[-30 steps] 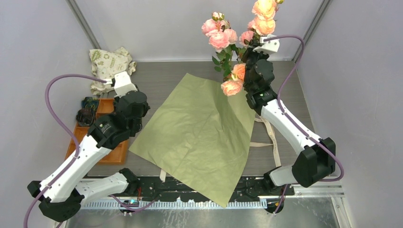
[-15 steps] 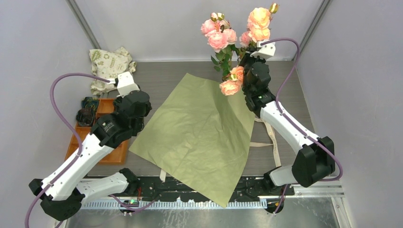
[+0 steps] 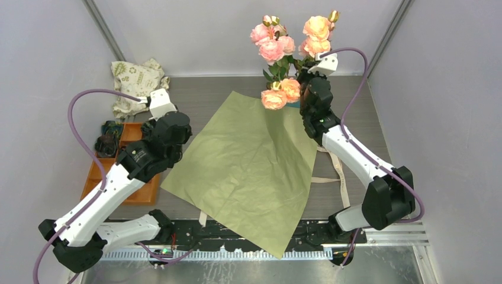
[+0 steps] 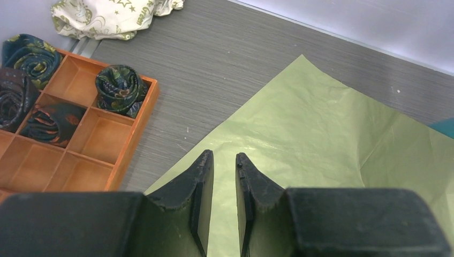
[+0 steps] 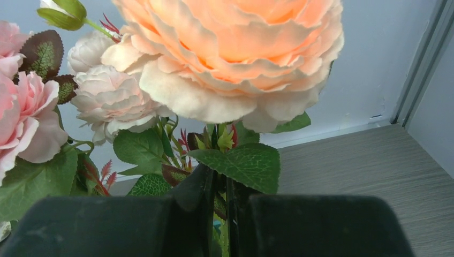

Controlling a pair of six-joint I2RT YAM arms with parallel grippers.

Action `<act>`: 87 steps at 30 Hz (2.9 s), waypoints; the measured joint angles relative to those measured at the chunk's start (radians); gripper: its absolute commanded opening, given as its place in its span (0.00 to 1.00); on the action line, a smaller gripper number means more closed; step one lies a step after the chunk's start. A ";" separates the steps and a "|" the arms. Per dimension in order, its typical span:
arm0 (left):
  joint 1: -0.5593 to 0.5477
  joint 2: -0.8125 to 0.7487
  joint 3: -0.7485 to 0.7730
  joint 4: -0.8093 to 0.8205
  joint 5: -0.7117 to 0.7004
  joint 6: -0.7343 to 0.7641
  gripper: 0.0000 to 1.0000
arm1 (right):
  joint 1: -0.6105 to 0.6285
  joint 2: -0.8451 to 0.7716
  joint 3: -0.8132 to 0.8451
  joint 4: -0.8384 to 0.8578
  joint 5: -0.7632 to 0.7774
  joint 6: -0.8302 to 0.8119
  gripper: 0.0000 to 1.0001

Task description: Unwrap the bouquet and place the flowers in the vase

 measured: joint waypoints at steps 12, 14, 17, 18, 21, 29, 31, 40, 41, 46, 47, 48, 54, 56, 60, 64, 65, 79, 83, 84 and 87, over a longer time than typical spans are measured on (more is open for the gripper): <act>0.000 0.016 -0.002 0.008 0.003 0.000 0.23 | 0.000 0.009 0.002 -0.051 -0.016 0.024 0.50; 0.000 0.016 -0.003 0.013 0.003 0.000 0.23 | 0.000 0.008 0.002 -0.070 -0.026 0.027 0.59; 0.000 0.016 -0.008 0.017 0.004 0.000 0.23 | 0.000 -0.001 0.002 -0.096 -0.044 0.030 0.70; 0.000 0.017 -0.009 0.019 0.004 0.000 0.23 | 0.000 -0.006 0.002 -0.105 -0.049 0.030 0.72; 0.000 0.024 -0.010 0.020 0.011 0.000 0.23 | 0.000 -0.026 0.005 -0.133 -0.062 0.033 0.76; 0.000 0.039 -0.013 0.020 0.020 -0.002 0.23 | 0.000 -0.080 0.052 -0.194 -0.100 0.061 0.99; 0.000 0.039 -0.014 0.020 0.021 -0.002 0.23 | 0.000 -0.093 0.062 -0.211 -0.106 0.071 0.99; 0.000 0.054 -0.015 0.021 0.030 -0.008 0.24 | 0.000 -0.271 0.065 -0.310 -0.107 0.113 0.99; 0.000 0.060 -0.014 0.023 0.033 -0.008 0.24 | 0.000 -0.297 0.069 -0.321 -0.100 0.116 1.00; 0.000 0.083 -0.014 0.026 0.055 -0.019 0.24 | 0.000 -0.375 0.148 -0.412 0.011 0.141 1.00; 0.000 0.085 -0.014 0.026 0.058 -0.022 0.24 | 0.000 -0.385 0.170 -0.436 0.045 0.150 0.99; 0.000 0.087 -0.014 0.027 0.063 -0.026 0.24 | 0.000 -0.393 0.188 -0.459 0.080 0.155 0.99; 0.000 0.088 -0.014 0.026 0.076 -0.032 0.24 | 0.000 -0.453 0.222 -0.584 0.271 0.186 1.00; 0.000 0.088 -0.014 0.026 0.077 -0.033 0.24 | 0.000 -0.477 0.222 -0.619 0.327 0.190 0.99; 0.000 0.088 -0.014 0.024 0.078 -0.035 0.24 | 0.000 -0.547 0.214 -0.641 0.398 0.198 0.99; 0.000 0.088 -0.011 0.022 0.079 -0.037 0.23 | 0.000 -0.642 0.166 -0.623 0.448 0.217 0.99; 0.000 0.088 -0.009 0.021 0.080 -0.038 0.23 | 0.000 -0.664 0.156 -0.619 0.459 0.221 1.00; 0.000 0.070 0.002 0.012 0.085 -0.057 0.24 | 0.000 -0.717 0.134 -0.588 0.498 0.264 0.99; 0.000 0.070 0.002 0.011 0.091 -0.061 0.24 | 0.000 -0.709 0.143 -0.609 0.511 0.264 0.99; 0.000 0.070 0.002 0.011 0.093 -0.061 0.24 | 0.000 -0.702 0.152 -0.618 0.513 0.264 0.99; 0.000 0.070 0.002 0.011 0.097 -0.063 0.24 | 0.000 -0.683 0.172 -0.637 0.516 0.266 0.99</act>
